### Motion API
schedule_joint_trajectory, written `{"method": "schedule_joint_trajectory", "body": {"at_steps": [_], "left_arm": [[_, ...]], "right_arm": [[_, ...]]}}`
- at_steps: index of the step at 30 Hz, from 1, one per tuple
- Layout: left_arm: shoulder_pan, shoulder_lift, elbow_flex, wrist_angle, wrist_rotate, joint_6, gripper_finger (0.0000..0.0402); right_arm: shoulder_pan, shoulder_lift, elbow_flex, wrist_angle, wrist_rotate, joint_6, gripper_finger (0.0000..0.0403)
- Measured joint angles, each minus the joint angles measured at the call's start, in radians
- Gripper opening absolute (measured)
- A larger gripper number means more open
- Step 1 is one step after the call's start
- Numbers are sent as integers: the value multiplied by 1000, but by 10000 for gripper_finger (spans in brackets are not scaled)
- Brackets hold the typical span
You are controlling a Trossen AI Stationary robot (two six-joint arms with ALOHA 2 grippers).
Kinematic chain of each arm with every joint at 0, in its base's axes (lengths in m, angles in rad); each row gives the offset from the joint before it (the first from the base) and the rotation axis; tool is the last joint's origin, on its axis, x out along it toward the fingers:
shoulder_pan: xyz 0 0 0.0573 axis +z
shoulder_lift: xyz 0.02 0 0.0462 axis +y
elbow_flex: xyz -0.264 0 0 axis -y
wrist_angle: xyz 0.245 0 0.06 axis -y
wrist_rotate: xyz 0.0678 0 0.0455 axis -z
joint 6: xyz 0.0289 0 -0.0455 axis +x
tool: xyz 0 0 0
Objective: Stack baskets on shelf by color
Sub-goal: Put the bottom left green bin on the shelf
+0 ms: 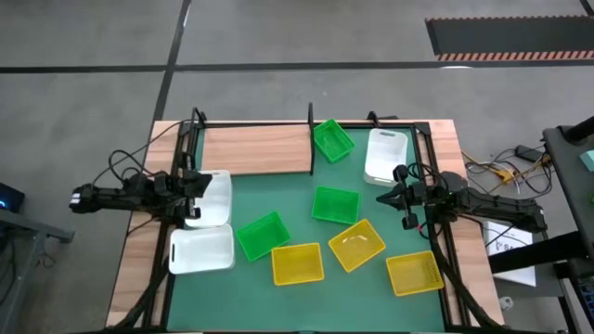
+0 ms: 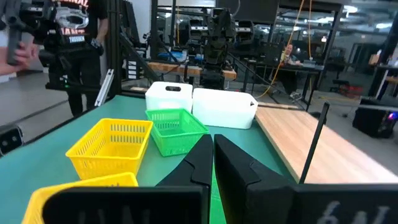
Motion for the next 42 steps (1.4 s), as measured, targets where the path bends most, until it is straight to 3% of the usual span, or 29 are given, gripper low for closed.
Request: {"method": "schedule_joint_trajectory", "body": {"at_steps": [3, 5, 13, 20, 29, 33, 42], "left_arm": [[0, 0, 0, 0, 10, -229, 4], [0, 0, 0, 0, 9, -304, 4], [0, 0, 0, 31, 9, -329, 4], [0, 61, 0, 157, 25, -479, 4], [0, 337, 117, 201, -4, -570, 4], [0, 472, 206, 189, 13, -578, 4], [-9, 846, 473, -173, 109, -624, 4]], "right_arm": [[0, 0, 0, 17, 0, 6, 9], [0, -1, 0, 43, 0, 6, 9], [0, -1, 2, 47, -1, -59, 9], [5, 0, 2, 93, 0, 420, 9], [5, 0, 2, 179, 0, 437, 9], [5, 0, 2, 268, 64, 324, 9], [5, 4, 3, 403, 103, 218, 9]]}}
